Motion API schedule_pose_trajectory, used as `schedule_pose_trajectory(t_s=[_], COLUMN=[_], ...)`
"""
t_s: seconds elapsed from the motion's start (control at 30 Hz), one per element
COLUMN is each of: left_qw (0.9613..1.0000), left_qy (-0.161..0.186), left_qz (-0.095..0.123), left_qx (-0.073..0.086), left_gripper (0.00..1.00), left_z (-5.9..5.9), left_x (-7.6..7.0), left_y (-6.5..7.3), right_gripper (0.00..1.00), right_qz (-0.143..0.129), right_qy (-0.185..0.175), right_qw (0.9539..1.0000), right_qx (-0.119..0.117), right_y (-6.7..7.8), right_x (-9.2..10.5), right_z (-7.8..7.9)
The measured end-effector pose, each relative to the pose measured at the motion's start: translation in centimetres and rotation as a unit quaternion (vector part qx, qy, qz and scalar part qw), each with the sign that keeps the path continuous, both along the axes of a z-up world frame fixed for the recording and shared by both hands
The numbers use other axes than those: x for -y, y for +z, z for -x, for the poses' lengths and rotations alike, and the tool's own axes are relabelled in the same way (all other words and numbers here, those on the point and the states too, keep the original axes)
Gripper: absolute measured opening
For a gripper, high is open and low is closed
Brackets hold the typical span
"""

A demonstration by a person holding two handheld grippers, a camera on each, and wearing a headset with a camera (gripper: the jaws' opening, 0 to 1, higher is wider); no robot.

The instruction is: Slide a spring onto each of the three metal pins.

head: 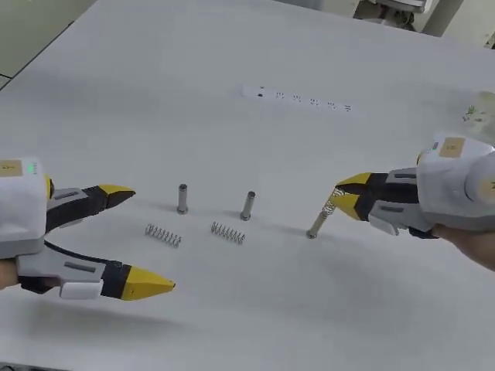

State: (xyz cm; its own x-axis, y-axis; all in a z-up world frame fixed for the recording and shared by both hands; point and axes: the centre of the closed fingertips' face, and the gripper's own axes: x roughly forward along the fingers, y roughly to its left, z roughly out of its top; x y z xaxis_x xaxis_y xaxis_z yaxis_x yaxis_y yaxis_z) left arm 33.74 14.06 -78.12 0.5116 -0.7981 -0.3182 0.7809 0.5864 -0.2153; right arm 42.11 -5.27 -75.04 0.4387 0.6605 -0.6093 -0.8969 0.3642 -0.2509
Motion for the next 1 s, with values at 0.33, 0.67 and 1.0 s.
schedule_pose_trajectory(t_s=[0.33, 0.67, 1.0], left_qw=[1.0000, 1.0000, 1.0000], left_qy=[0.001, 0.004, 0.005], left_qz=[0.000, 0.003, 0.004], left_qx=[0.000, -0.004, -0.006], left_gripper=[0.98, 0.98, 0.98], left_z=[0.1, 0.2, 0.2], left_x=[-0.1, -0.3, -0.3], left_y=[0.0, 0.0, -0.1], right_gripper=[0.08, 0.08, 0.08], right_qz=[0.002, 0.003, 0.006], right_qy=[-0.001, -0.004, -0.004], right_qw=[1.0000, 0.9999, 0.9999], right_qx=[-0.006, -0.010, -0.013], right_y=[-0.6, -1.1, -1.6], right_x=[0.0, 0.1, 0.1], right_z=[0.0, -0.2, -0.3])
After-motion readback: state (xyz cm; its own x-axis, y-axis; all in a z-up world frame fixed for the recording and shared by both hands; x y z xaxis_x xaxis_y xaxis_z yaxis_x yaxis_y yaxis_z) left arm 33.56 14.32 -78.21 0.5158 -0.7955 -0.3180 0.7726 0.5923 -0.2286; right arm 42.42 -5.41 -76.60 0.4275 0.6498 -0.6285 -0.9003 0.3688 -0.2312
